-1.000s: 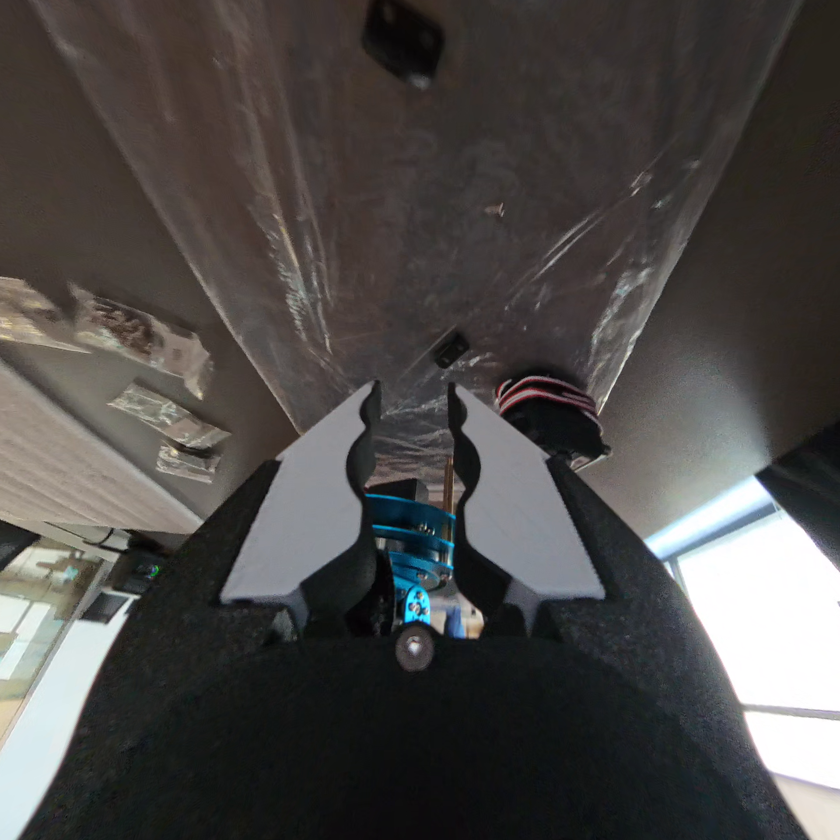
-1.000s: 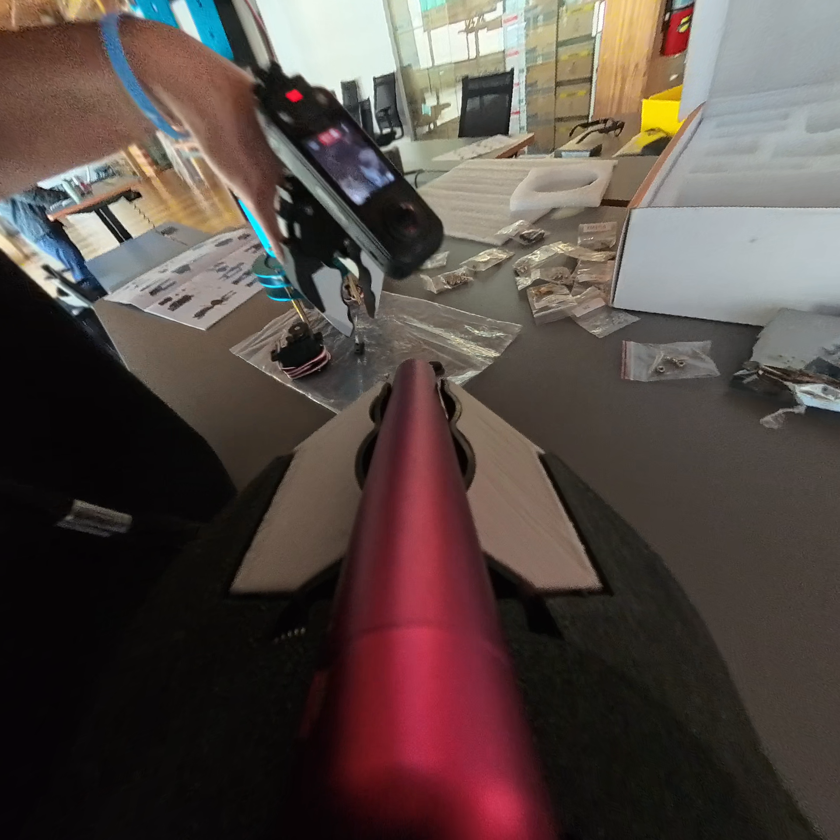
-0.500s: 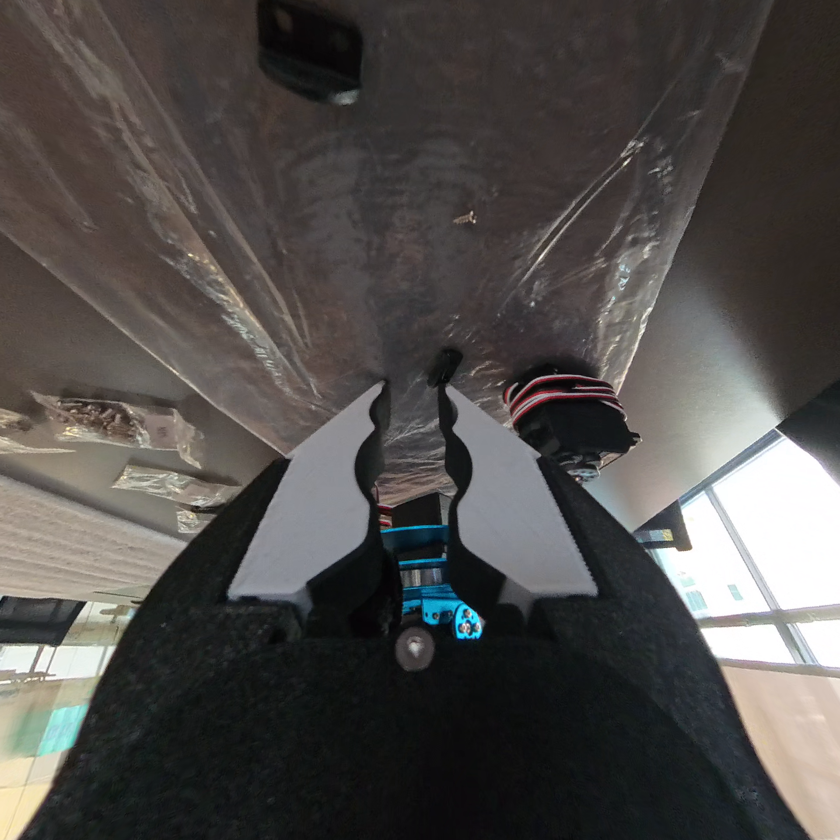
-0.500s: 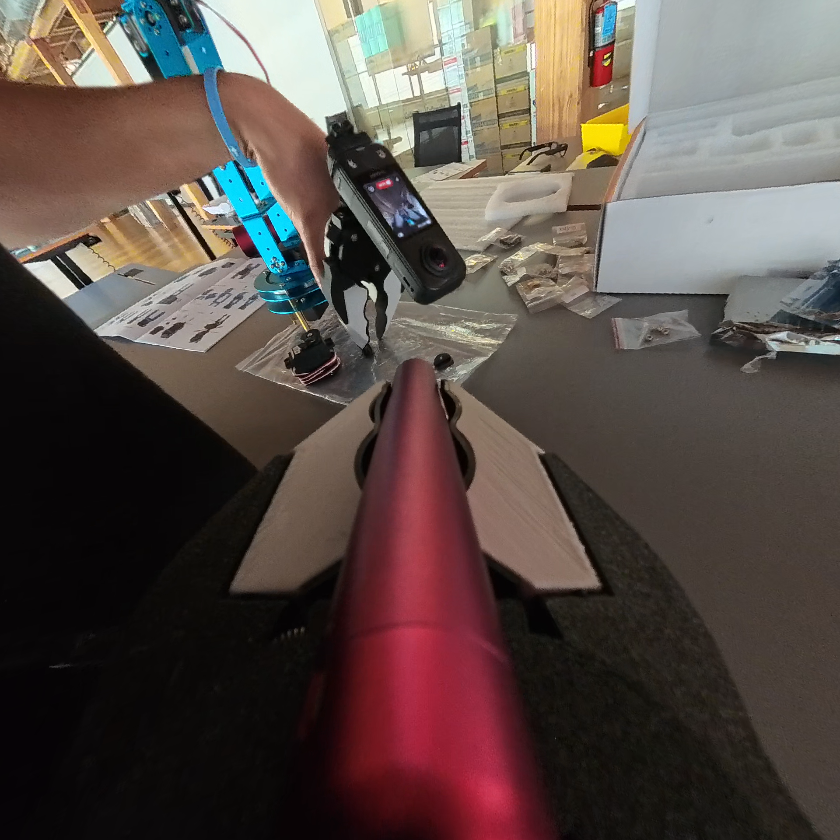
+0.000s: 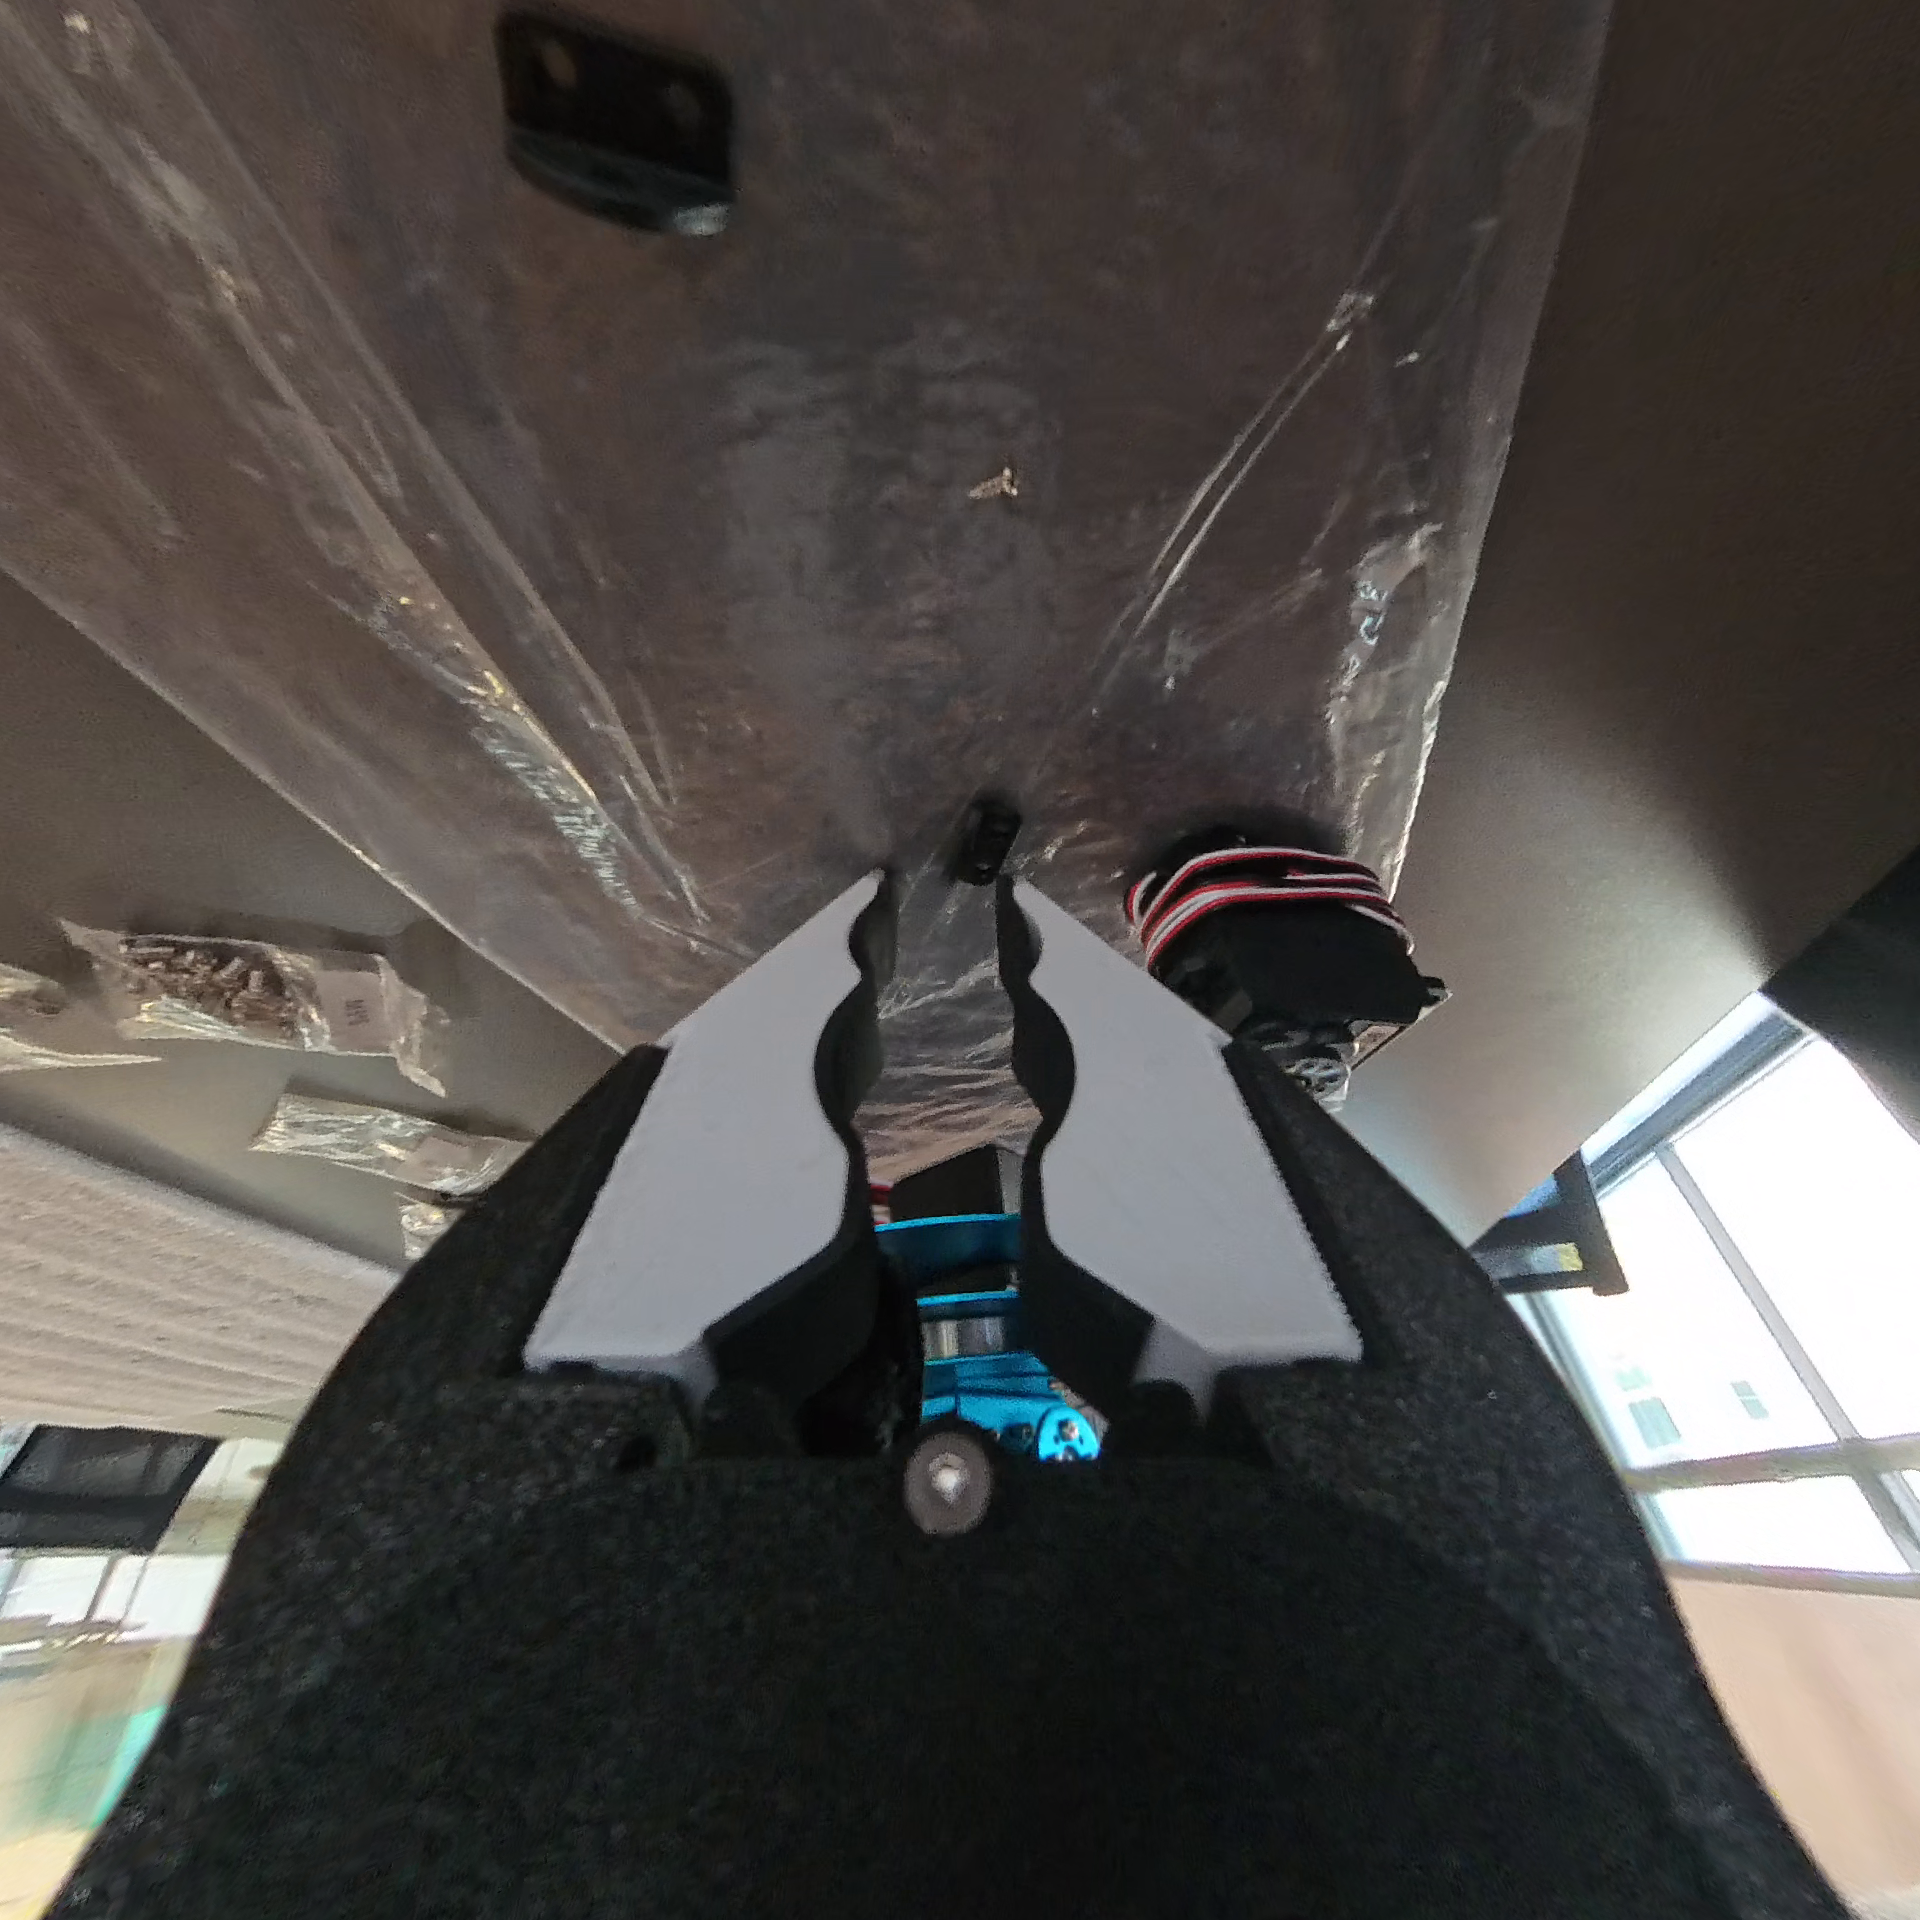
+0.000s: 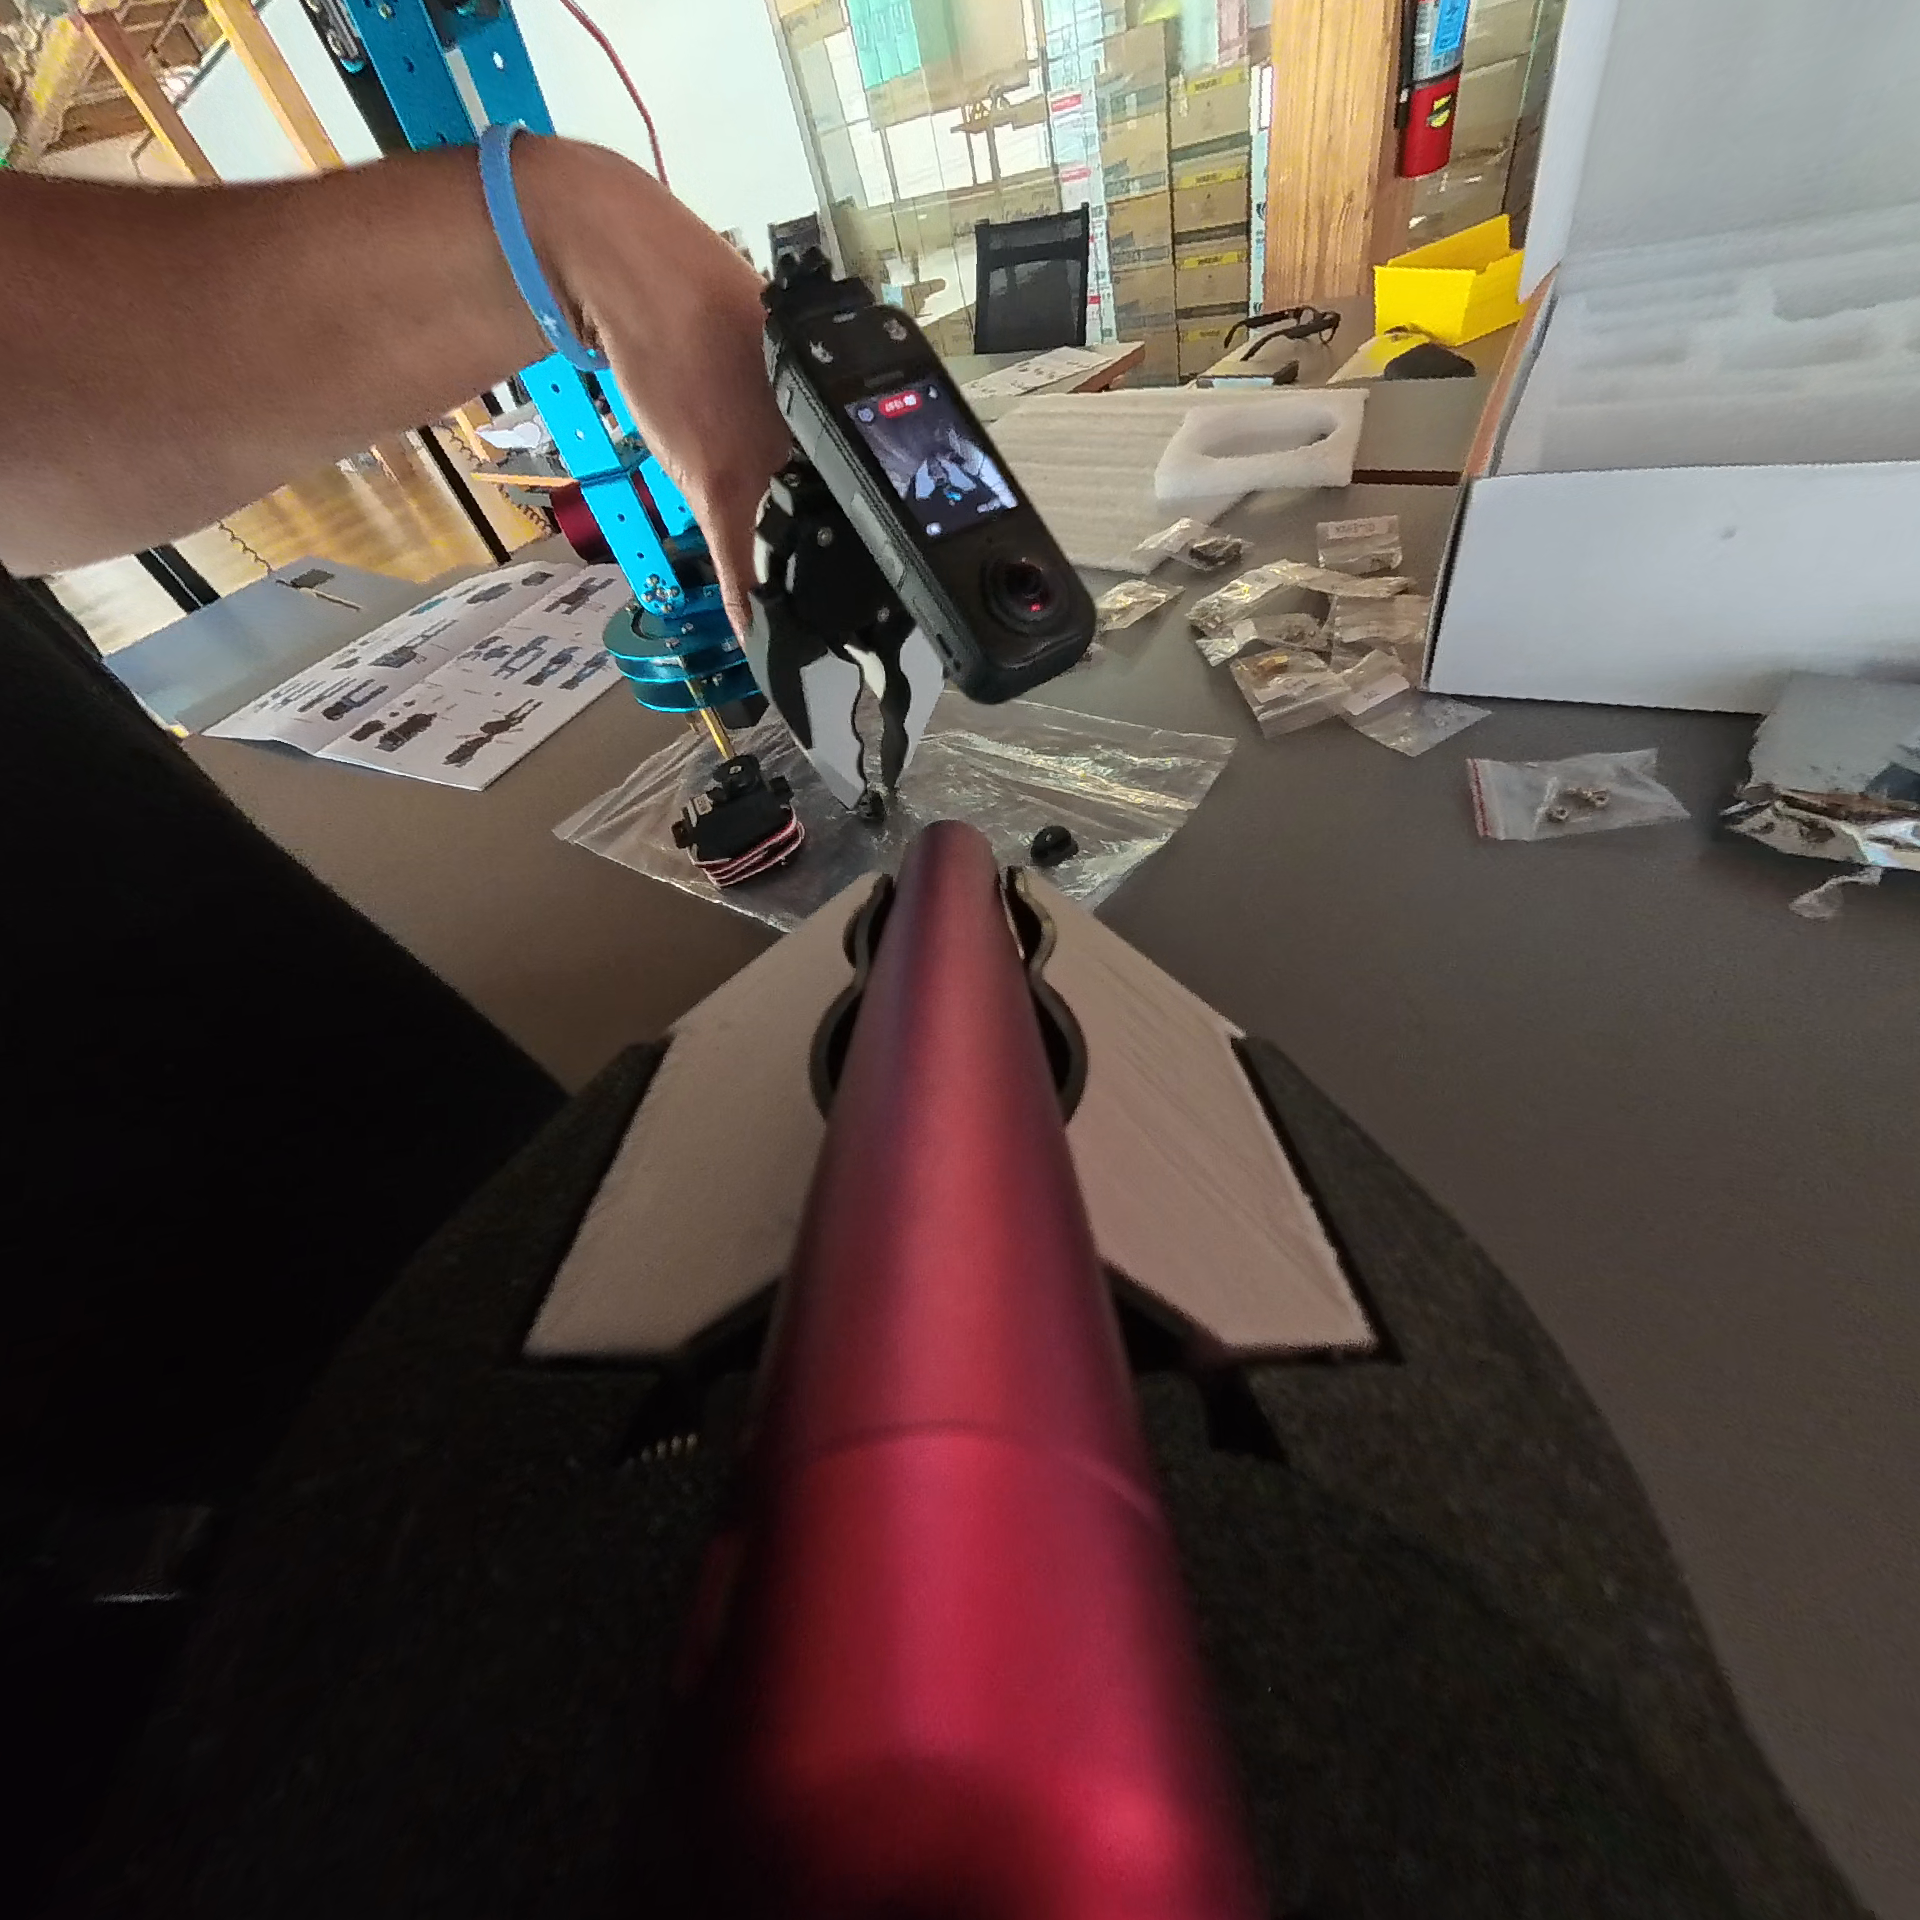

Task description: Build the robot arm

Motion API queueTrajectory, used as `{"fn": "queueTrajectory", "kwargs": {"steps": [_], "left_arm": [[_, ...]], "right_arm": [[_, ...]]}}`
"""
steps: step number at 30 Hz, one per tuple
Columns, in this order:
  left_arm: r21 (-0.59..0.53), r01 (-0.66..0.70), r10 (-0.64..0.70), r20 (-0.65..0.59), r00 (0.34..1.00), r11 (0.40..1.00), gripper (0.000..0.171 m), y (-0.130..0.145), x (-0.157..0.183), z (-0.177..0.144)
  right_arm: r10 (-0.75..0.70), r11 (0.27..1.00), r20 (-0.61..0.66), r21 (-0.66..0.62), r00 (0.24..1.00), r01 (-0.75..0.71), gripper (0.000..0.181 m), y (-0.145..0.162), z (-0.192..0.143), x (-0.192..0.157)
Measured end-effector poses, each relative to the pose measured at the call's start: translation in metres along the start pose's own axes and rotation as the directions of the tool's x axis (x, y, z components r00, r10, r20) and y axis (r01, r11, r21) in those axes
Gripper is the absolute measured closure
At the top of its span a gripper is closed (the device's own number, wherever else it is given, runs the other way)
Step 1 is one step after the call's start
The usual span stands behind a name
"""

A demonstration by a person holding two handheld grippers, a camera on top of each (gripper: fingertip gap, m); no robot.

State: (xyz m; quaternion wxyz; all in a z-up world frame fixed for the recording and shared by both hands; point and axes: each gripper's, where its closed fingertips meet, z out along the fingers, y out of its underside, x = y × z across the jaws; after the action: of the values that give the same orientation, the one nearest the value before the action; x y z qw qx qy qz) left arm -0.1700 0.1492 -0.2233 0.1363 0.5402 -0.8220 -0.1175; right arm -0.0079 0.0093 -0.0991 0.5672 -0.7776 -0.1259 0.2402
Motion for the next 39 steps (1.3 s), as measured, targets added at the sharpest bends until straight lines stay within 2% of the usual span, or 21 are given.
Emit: {"fn": "queueTrajectory", "kwargs": {"steps": [3,5,14,15,17,20,23,24,25,31,33,36,39], "left_arm": [[0.025,0.022,-0.023,0.012,1.0,0.999,0.168,-0.002,-0.007,0.0],[0.053,0.008,-0.007,-0.014,1.0,0.999,0.171,-0.004,-0.002,-0.001],[0.204,0.08,-0.091,0.045,0.995,0.976,0.171,-0.016,-0.002,-0.019],[0.21,0.091,-0.105,0.055,0.993,0.973,0.17,-0.016,-0.004,-0.018],[0.201,0.112,-0.124,0.048,0.991,0.973,0.146,-0.014,-0.003,-0.013],[0.216,0.12,-0.131,0.034,0.991,0.969,0.145,-0.016,-0.001,-0.008],[0.23,0.12,-0.13,0.027,0.991,0.966,0.148,-0.018,0.0,-0.006],[0.239,0.118,-0.127,0.025,0.992,0.964,0.158,-0.019,0.001,-0.006],[0.247,0.114,-0.124,0.027,0.992,0.962,0.161,-0.019,0.001,-0.007],[0.27,0.18,-0.19,0.012,0.982,0.946,0.167,-0.016,0.003,-0.008],[0.32,0.227,-0.242,0.009,0.97,0.92,0.167,-0.018,0.0,-0.015],[0.44,0.322,-0.329,-0.064,0.942,0.838,0.167,-0.025,0.002,-0.031],[0.591,0.457,-0.43,-0.197,0.881,0.665,0.167,-0.041,0.007,-0.059]], "right_arm": [[-0.001,1.0,0.0,-0.001,1.0,0.001,0.159,-0.001,0.002,-0.001],[0.008,1.0,0.004,0.002,1.0,-0.008,0.159,0.0,0.004,-0.001],[0.0,1.0,0.019,-0.021,1.0,0.0,0.159,0.002,0.014,-0.003],[-0.004,1.0,0.016,-0.019,1.0,0.005,0.159,0.001,0.015,-0.001],[-0.011,1.0,0.009,-0.015,1.0,0.011,0.159,-0.001,0.016,0.001],[-0.022,0.999,0.009,-0.026,1.0,0.022,0.159,-0.001,0.017,0.003],[-0.024,0.999,0.012,-0.028,1.0,0.025,0.159,-0.001,0.017,0.004],[-0.023,0.999,0.015,-0.029,1.0,0.024,0.159,-0.001,0.017,0.004],[-0.023,0.999,0.018,-0.03,1.0,0.024,0.159,-0.001,0.017,0.004],[-0.03,0.999,0.039,-0.033,0.999,0.031,0.159,-0.002,0.023,0.001],[-0.031,0.999,0.05,-0.026,0.998,0.032,0.159,-0.004,0.026,0.0],[-0.036,0.999,0.06,-0.025,0.998,0.037,0.159,-0.004,0.034,-0.001],[-0.034,0.999,0.054,0.001,0.998,0.034,0.159,-0.009,0.04,0.0]]}}
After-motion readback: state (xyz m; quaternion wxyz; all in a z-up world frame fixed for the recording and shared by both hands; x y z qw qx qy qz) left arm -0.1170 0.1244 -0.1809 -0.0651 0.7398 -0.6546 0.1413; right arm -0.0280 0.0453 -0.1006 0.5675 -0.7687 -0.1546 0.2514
